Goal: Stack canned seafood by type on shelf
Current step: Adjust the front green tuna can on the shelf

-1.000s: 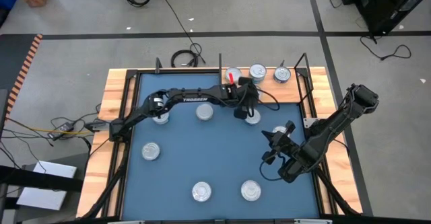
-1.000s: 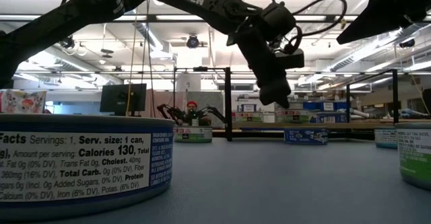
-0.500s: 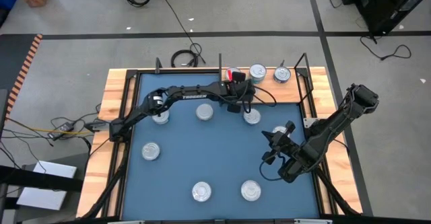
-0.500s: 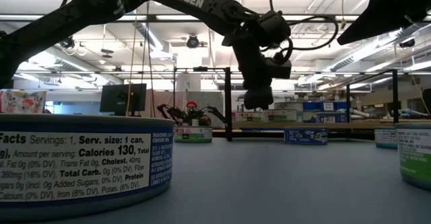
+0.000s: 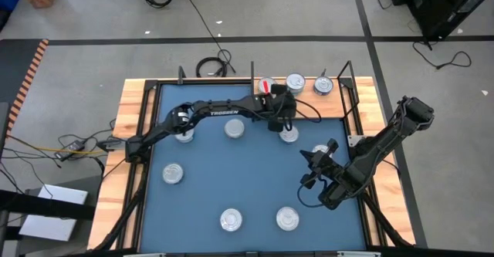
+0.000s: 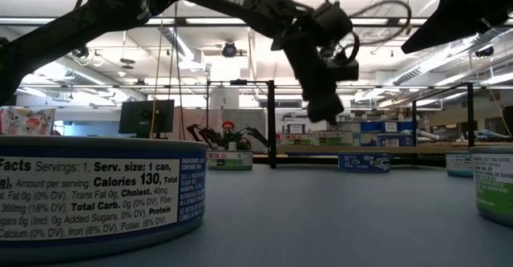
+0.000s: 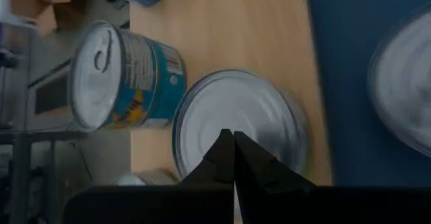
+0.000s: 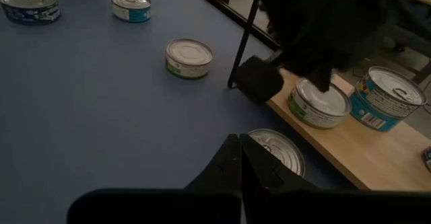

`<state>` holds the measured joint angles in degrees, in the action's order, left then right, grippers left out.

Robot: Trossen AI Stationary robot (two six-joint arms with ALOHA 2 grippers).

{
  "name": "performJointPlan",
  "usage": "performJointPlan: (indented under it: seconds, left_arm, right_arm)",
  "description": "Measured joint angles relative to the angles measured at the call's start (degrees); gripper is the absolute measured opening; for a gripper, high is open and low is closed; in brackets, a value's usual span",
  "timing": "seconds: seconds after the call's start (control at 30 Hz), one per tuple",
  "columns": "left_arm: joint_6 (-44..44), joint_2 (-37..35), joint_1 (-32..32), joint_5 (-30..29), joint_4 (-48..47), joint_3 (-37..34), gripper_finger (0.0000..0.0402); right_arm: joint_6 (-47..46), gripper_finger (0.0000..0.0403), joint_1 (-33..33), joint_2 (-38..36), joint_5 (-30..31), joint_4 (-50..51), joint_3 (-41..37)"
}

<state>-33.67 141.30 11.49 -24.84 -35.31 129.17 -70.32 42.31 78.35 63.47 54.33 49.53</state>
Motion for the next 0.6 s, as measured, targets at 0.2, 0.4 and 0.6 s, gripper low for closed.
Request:
performJointPlan:
  seconds: [0.2,0.4,0.6]
  left_arm:
    - [-1.74,1.00,0.01,-2.34,-3.92,0.26,0.0001]
    - [-1.73,0.80,0.04,-10.37,-9.08,0.19,0.0001]
    - [-0.27,0.87,-0.23,-11.54,-13.83,2.23,0.0001]
  right_arm:
    - [0.02,0.0001,-0.07,0.02,-0.03,0.05,0.03]
    - [0.00,0.0001,-0.11,0.02,-0.11,0.20,0.03]
    - [0.01,0.0001,-0.11,0.02,-0.12,0.21,0.03]
